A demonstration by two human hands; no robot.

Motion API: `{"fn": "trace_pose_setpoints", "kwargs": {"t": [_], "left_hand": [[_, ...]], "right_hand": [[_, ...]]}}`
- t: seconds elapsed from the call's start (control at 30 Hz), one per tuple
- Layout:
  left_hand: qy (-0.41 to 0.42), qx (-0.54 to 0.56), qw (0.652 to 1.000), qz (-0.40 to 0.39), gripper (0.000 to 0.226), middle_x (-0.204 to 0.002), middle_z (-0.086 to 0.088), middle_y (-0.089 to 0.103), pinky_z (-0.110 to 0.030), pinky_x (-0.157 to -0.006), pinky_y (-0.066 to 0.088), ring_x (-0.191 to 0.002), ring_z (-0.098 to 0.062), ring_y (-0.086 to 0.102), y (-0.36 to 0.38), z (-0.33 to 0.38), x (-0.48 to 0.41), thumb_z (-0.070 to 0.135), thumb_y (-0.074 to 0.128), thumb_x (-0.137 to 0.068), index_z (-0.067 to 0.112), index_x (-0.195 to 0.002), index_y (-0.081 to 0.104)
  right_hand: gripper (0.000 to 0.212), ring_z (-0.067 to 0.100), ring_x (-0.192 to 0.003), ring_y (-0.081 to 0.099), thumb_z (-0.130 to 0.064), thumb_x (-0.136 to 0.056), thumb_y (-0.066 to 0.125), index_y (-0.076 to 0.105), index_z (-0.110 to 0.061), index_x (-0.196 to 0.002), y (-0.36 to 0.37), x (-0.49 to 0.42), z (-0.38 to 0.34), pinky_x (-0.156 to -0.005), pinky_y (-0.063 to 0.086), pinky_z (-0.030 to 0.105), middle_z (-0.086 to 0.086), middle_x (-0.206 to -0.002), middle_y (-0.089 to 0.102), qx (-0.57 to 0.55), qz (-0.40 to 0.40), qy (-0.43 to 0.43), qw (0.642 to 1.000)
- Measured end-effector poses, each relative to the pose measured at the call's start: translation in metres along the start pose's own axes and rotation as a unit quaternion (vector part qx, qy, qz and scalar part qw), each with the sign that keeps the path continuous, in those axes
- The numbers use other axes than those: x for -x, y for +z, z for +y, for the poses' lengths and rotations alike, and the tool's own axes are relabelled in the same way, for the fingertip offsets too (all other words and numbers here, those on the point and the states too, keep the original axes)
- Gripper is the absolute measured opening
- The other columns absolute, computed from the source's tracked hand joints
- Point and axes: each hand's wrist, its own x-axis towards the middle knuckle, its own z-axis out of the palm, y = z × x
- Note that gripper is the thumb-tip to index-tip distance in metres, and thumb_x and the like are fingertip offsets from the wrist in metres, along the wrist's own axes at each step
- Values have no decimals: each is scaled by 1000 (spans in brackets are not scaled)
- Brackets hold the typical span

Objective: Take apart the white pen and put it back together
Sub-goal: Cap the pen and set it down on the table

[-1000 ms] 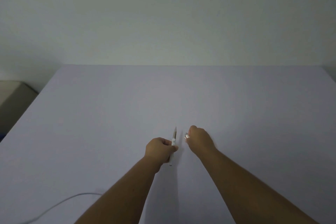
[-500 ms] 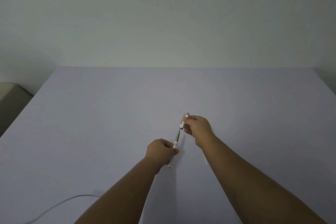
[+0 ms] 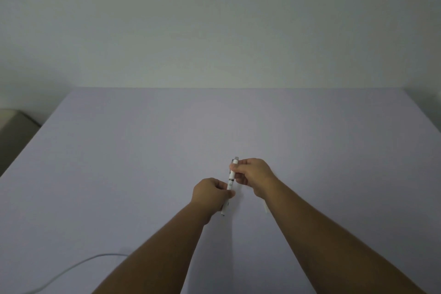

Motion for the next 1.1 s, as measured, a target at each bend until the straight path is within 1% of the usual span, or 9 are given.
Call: {"fn": "trace_pose_setpoints", "kwargs": {"t": [0.2,0.3,0.4,0.47,0.53,0.63,0.7,0.97,1.1], "left_hand": [[-8,12,1000,-4,10,-78,-11,69,-41,-79,61,-73,-26,67,10,-1,-1,15,73,-78,14,-71,65],[-21,-2,1000,5,7,-76,-4,67,-35,-74,59,-71,-21,63,13,-3,-8,19,74,-77,15,-77,68],[-28,-16,999,22,9,-76,0,64,-30,-70,54,-73,-19,60,17,-8,-18,23,75,-75,20,-77,67],[-32,-10,999,31,10,-79,-1,66,-30,-71,55,-72,-18,61,22,-12,-24,22,76,-74,20,-77,67],[-33,-16,999,39,9,-77,1,67,-26,-65,52,-66,-13,60,28,-16,-29,24,75,-74,20,-80,69],[-35,-20,998,54,13,-74,5,66,-20,-51,45,-62,-7,58,36,-22,-37,26,75,-75,18,-85,73],[-43,-22,997,60,12,-75,5,67,-18,-47,42,-63,-7,58,42,-24,-40,27,76,-75,20,-84,72],[-48,-37,994,88,16,-69,6,63,-16,-42,39,-59,-8,58,54,-26,-50,28,77,-74,25,-69,63],[-47,-52,994,88,16,-66,5,63,-16,-42,37,-56,-8,56,56,-26,-54,31,77,-75,21,-72,64]], "right_hand": [[5,14,-64,65,-12,-80,72,70,-11,-75,-6,0,1,-60,54,22,3,-71,71,15,-14,9,1000],[9,14,-65,64,-20,-83,69,69,-13,-76,-6,-3,4,-63,55,23,3,-74,70,42,-9,-1,999],[26,21,-69,62,-29,-89,55,66,-10,-76,-11,-8,7,-67,54,30,6,-73,66,198,81,-22,977],[21,29,-79,62,-18,-89,47,62,-7,-80,-20,-9,11,-67,47,29,12,-81,65,333,143,-28,931],[15,32,-88,64,-15,-85,49,60,-5,-86,-30,-9,20,-67,43,26,16,-92,67,385,160,-3,909],[25,33,-92,65,-21,-79,55,59,-1,-94,-37,-7,36,-65,43,27,17,-99,67,405,155,32,900],[24,33,-91,66,-18,-78,55,59,-1,-95,-36,-8,44,-63,43,27,16,-99,67,415,153,32,896],[21,31,-87,67,-14,-82,56,66,-2,-96,-23,-20,50,-61,43,27,16,-96,70,391,140,20,909],[20,24,-71,61,-16,-84,58,68,-2,-93,-20,-23,49,-60,41,25,14,-89,71,384,135,26,913]]}}
